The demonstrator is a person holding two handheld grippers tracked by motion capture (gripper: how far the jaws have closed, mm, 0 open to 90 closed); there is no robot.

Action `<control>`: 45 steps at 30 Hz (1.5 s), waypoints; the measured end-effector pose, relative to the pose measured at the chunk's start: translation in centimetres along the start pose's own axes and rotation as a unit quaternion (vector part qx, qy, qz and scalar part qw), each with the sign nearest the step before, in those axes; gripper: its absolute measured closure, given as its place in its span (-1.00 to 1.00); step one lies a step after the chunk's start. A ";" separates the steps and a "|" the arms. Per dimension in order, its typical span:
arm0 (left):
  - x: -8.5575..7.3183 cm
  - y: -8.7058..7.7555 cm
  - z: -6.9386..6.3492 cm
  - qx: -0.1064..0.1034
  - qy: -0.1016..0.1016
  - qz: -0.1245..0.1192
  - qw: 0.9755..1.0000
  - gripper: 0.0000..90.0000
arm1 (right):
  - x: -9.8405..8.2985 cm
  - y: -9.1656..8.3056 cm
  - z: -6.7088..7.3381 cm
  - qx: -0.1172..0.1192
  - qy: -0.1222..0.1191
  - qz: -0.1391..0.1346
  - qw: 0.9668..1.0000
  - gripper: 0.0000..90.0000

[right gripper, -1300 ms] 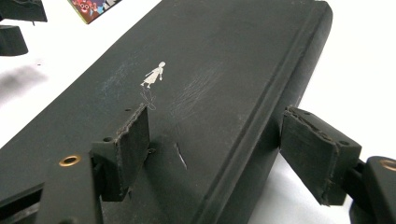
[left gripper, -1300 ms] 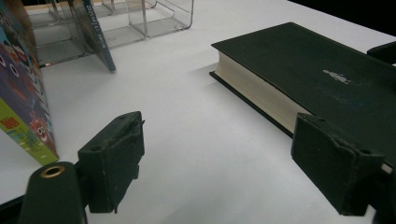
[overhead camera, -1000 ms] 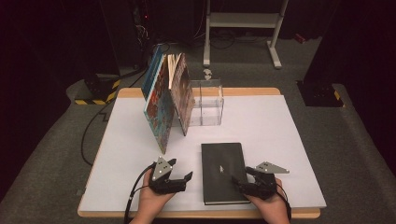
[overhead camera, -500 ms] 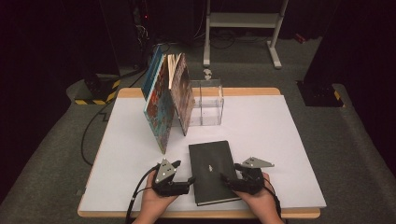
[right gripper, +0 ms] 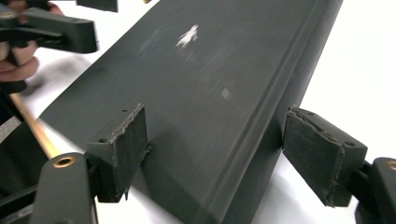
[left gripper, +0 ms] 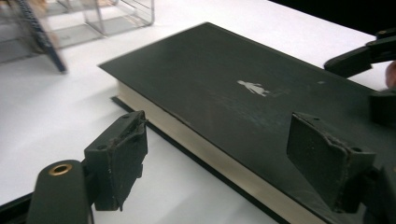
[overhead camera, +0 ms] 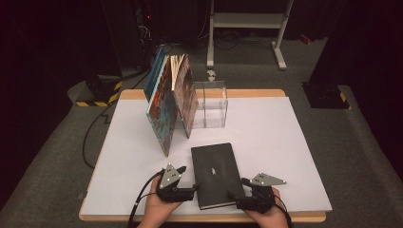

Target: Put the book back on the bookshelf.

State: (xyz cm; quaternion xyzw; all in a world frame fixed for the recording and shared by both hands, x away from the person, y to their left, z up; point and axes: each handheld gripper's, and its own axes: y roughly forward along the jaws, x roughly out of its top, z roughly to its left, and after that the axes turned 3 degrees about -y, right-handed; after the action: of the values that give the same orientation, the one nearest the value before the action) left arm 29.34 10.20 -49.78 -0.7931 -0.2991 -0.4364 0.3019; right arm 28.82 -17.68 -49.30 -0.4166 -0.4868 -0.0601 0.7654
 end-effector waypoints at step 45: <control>1.1 5.2 0.6 0.010 -0.034 0.028 0.999 -0.47 | 0.3 1.0 -0.1 -0.017 -0.031 0.008 0.999 -0.66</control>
State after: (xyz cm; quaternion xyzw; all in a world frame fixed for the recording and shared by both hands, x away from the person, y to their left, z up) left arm 33.92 7.58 -50.22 -0.8126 -0.2909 -0.3974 0.3117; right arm 29.51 -16.98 -49.70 -0.4352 -0.5059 -0.0496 0.7431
